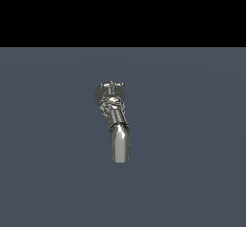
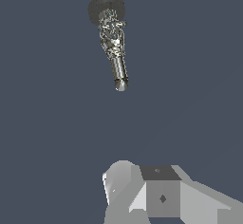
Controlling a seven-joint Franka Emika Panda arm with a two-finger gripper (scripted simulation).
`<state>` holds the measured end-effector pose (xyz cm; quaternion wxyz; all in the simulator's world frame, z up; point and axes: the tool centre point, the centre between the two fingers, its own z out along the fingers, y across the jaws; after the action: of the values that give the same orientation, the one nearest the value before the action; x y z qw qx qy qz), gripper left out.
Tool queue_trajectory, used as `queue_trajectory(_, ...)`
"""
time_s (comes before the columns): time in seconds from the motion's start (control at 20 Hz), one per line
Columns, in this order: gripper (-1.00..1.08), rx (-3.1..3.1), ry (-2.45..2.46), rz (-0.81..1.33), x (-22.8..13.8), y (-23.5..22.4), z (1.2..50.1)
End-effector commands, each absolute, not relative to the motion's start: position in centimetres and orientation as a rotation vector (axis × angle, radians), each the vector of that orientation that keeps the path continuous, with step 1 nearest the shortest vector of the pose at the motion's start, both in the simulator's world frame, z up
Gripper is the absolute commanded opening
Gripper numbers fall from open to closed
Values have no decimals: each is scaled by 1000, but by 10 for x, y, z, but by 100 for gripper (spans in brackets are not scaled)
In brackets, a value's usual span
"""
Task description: Turn on the faucet by rotating a designated handle.
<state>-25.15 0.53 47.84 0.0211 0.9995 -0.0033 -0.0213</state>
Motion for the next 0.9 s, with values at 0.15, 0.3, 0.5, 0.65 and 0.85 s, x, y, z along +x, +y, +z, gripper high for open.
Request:
queue_trajectory(0.15, -2, 3065, 43, -247, -236, 6, 410)
queue_trajectory(0.3, -9, 3053, -87, -296, -217, -22, 365)
queue_trajectory(0.5, -27, 3025, -135, -310, -186, -12, 316)
queue_trajectory(0.65, -29, 3098, -285, -308, -160, 7, 284)
queue_trajectory(0.85, -52, 3120, -403, -207, -106, 18, 259)
